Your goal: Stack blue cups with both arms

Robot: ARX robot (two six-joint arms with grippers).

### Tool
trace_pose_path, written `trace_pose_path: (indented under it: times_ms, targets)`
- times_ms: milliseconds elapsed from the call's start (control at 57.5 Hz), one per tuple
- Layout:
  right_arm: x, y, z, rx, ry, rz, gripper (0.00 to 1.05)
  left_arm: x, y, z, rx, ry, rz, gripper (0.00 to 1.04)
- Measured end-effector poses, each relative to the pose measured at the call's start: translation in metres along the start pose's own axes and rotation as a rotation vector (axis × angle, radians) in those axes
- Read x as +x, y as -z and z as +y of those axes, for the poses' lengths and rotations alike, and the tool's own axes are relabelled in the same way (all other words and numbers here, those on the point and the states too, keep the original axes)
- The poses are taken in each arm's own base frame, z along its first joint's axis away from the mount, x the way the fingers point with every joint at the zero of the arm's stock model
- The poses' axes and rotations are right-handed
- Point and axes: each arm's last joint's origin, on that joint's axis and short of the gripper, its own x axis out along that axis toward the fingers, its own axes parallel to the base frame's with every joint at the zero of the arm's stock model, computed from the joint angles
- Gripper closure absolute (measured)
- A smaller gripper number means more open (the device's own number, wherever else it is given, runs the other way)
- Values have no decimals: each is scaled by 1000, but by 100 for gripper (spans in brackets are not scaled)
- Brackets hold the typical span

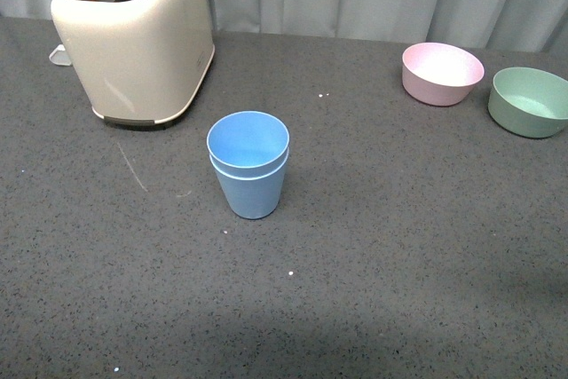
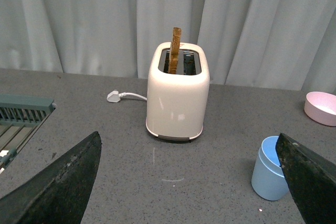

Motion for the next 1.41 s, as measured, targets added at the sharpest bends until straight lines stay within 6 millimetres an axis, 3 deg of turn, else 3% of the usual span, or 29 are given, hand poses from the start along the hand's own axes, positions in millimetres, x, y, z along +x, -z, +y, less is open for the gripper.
trace_pose_path:
  times_ms: [278,765,1408]
  targets:
    - [-22,0,-15,2,7,-1,104,0,0,0,0,0,0,7]
    - [-49,-4,-15,2,3,-17,104,0,0,0,0,0,0,7]
    - [-66,-5,-15,2,3,-24,104,0,0,0,0,0,0,7]
